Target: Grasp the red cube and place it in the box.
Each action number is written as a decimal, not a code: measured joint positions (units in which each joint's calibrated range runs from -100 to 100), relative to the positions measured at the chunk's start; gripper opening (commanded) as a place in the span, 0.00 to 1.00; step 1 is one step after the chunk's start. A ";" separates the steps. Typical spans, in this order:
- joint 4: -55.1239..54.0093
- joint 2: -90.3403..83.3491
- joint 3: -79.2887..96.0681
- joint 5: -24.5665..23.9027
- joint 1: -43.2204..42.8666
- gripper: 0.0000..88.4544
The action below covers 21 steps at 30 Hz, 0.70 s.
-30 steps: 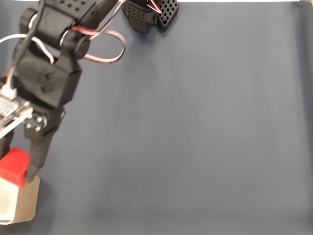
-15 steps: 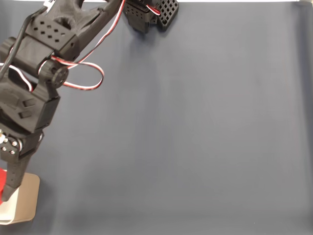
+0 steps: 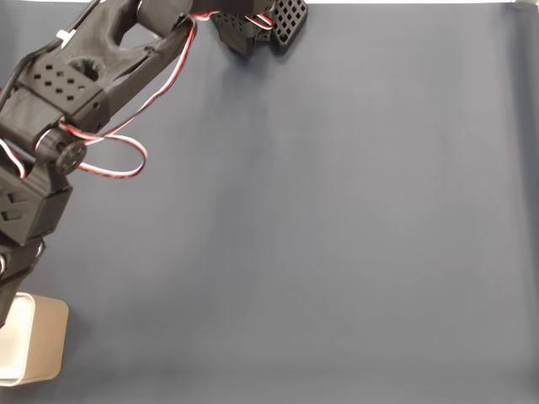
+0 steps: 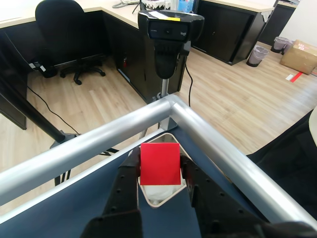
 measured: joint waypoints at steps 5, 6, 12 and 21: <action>0.40 4.52 -5.52 0.15 0.37 0.00; 0.40 5.38 -6.42 0.20 0.45 0.00; 0.40 9.99 -11.39 0.34 0.45 0.00; 0.40 13.98 -15.28 0.34 0.45 0.00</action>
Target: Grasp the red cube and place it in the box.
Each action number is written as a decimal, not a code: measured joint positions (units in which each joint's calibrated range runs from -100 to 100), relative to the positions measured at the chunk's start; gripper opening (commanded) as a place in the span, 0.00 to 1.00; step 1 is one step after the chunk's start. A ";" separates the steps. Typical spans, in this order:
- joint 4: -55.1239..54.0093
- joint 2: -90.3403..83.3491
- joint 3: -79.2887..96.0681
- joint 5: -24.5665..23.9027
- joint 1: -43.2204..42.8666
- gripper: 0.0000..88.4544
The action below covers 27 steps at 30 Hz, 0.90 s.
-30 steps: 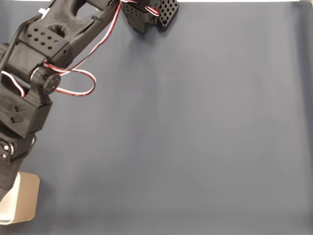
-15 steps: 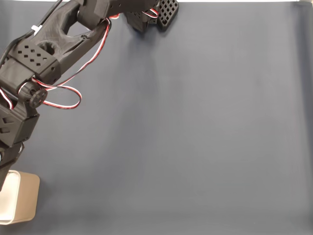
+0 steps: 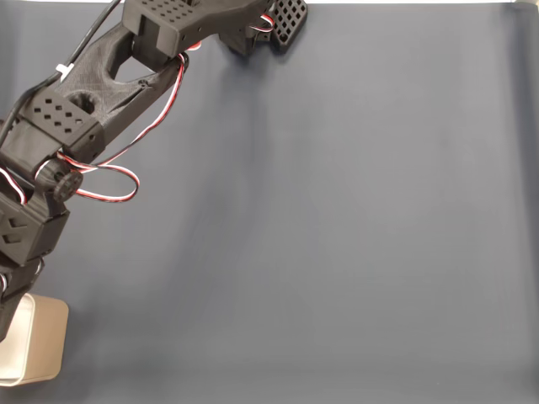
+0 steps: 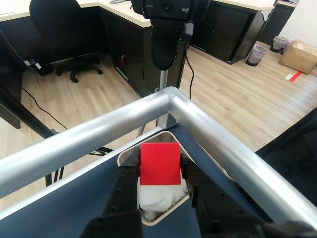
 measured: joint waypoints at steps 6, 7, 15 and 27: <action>0.00 0.52 -0.18 0.39 0.00 0.00; 0.00 0.52 -0.18 0.49 0.00 0.00; 0.00 0.52 -0.18 0.54 0.00 0.00; 0.72 0.52 -0.18 0.54 0.00 0.28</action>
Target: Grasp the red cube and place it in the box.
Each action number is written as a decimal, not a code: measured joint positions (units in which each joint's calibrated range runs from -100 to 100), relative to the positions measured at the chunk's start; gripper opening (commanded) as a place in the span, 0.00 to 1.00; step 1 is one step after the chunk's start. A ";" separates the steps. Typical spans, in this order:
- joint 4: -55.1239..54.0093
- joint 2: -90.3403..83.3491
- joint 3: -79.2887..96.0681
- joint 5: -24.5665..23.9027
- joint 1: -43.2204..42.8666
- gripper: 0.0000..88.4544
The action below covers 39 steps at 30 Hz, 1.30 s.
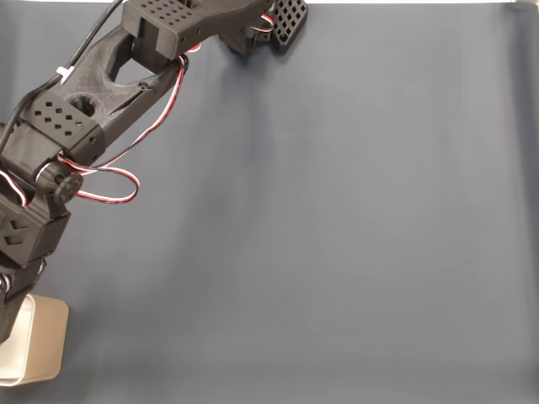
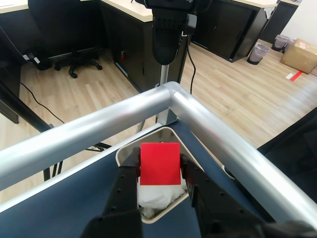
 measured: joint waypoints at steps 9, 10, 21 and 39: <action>0.56 0.00 -0.36 0.00 0.30 0.38; 0.56 0.00 -0.36 0.00 0.37 0.38; 0.56 0.00 -0.36 0.00 0.37 0.39; 0.56 0.00 -0.36 -0.59 0.89 0.36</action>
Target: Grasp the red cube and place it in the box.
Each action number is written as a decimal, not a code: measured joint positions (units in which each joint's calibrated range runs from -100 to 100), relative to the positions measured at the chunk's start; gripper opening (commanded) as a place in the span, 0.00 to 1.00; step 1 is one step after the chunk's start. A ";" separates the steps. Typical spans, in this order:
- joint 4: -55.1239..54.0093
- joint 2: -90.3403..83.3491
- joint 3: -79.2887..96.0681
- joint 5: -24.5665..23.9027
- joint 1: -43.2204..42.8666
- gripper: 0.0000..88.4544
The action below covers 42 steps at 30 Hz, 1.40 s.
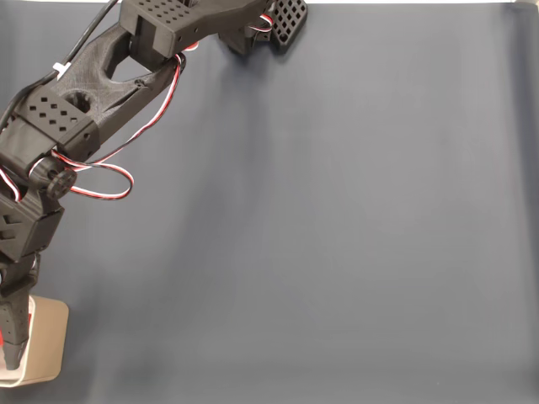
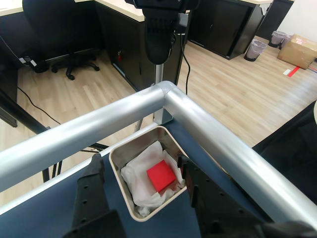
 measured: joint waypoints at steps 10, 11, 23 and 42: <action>0.00 0.00 0.00 -0.29 0.00 0.00; 0.00 0.00 0.00 -0.29 0.00 0.00; 0.00 -13.20 13.29 -0.39 -1.48 0.00; -0.40 -56.71 60.94 -0.44 -19.14 0.00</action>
